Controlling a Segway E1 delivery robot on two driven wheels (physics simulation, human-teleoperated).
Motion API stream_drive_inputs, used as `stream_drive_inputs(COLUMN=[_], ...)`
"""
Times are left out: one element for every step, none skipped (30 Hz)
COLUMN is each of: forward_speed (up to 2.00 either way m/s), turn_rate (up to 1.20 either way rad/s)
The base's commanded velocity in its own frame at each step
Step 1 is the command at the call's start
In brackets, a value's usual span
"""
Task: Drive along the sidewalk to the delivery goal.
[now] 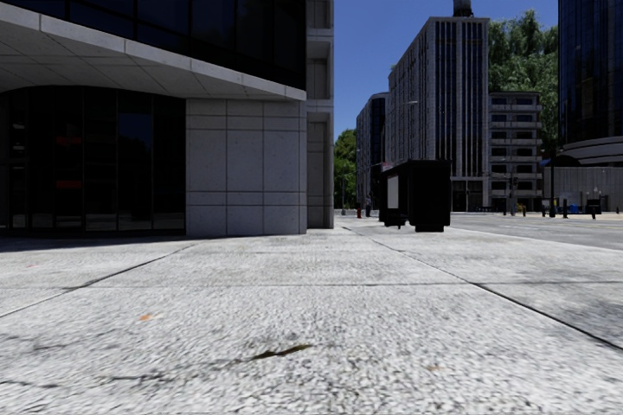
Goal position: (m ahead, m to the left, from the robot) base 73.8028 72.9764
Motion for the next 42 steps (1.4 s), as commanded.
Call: stream_drive_inputs(forward_speed=[2.0, 2.0, 2.0, 2.0, 2.0, 2.0, 2.0, 2.0, 2.0, 2.0, 2.0, 2.0, 2.0, 2.0, 2.0, 2.0, 2.0, 2.0, 2.0, 2.0, 2.0, 2.0, 2.0, 2.0, 2.0, 2.0, 2.0, 2.0, 2.0, 2.0, 2.0, 2.0, 2.0, 2.0, 2.0, 2.0, 2.0, 2.0, 2.0, 2.0, 2.0, 2.0], turn_rate=[0.0, 0.0, 0.0, 0.0, 0.0, 0.0, 0.0, 0.0, 0.0, 0.0, 0.0, 0.0, 0.0, 0.0, 0.0, 0.0, 0.0, 0.0, 0.0, 0.0, 0.0, -0.07, -0.13, -0.15, -0.15, -0.15, -0.15, -0.15, -0.15, -0.15, -0.15, -0.15, -0.15, -0.15, -0.15, -0.15, -0.15, -0.15, -0.16, -0.18, -0.18, -0.2])
